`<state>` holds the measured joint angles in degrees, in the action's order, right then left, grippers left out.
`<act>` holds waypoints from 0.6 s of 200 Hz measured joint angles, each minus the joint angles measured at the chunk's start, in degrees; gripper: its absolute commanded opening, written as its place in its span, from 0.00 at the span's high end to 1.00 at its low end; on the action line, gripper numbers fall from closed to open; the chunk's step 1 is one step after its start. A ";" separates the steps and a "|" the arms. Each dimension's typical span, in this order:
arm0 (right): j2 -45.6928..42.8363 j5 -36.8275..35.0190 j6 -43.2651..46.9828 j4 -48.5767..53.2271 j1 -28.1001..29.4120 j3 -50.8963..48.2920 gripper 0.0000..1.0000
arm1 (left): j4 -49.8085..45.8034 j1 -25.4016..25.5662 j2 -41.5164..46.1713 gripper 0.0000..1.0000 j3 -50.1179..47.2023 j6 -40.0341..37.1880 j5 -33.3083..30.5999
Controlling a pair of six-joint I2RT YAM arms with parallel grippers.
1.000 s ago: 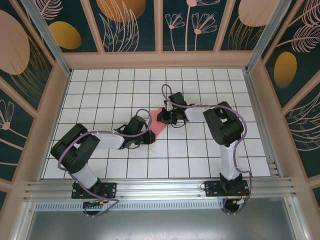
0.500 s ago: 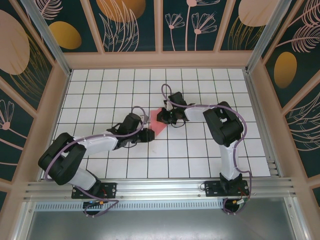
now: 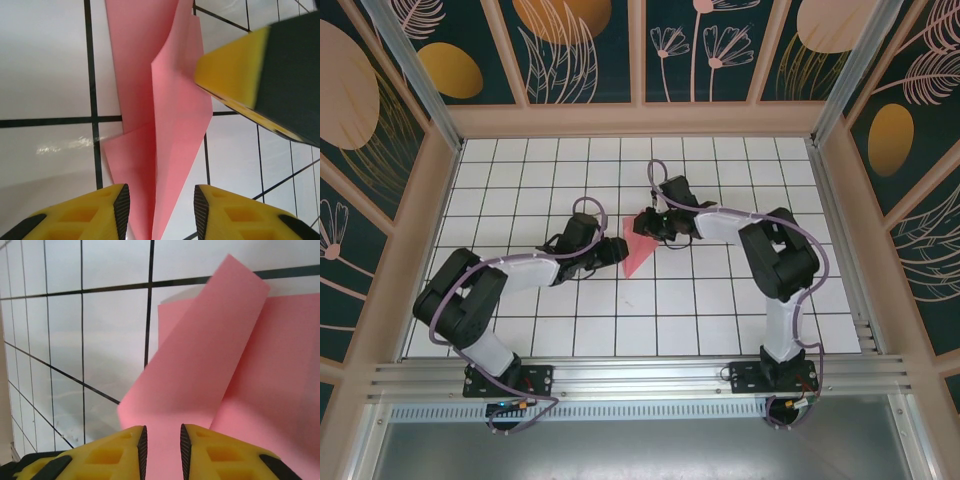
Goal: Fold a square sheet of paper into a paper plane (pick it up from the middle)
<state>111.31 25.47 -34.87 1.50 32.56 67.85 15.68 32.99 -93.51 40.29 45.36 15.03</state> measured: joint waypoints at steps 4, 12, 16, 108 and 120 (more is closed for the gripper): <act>-0.61 -0.33 0.00 0.00 0.00 -0.48 0.73 | 0.20 0.00 -0.15 0.60 0.09 0.02 0.11; -1.51 -0.94 0.00 0.02 0.00 -1.31 0.73 | 0.61 0.00 -0.55 0.59 0.26 0.02 0.28; -1.84 -1.33 0.00 0.02 0.00 -1.68 0.73 | 0.79 0.00 -0.72 0.59 0.35 0.02 0.42; 0.59 -2.91 0.00 0.46 0.02 -3.87 0.76 | 1.70 0.00 -7.54 0.66 3.13 -0.04 4.63; 1.22 -2.84 0.02 0.39 0.02 -3.87 0.76 | 1.70 0.00 -8.22 0.68 3.37 -0.04 5.05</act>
<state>112.53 22.63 -34.85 1.89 32.58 63.99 17.39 32.99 -101.73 43.66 45.32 20.08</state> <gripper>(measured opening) 0.245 0.339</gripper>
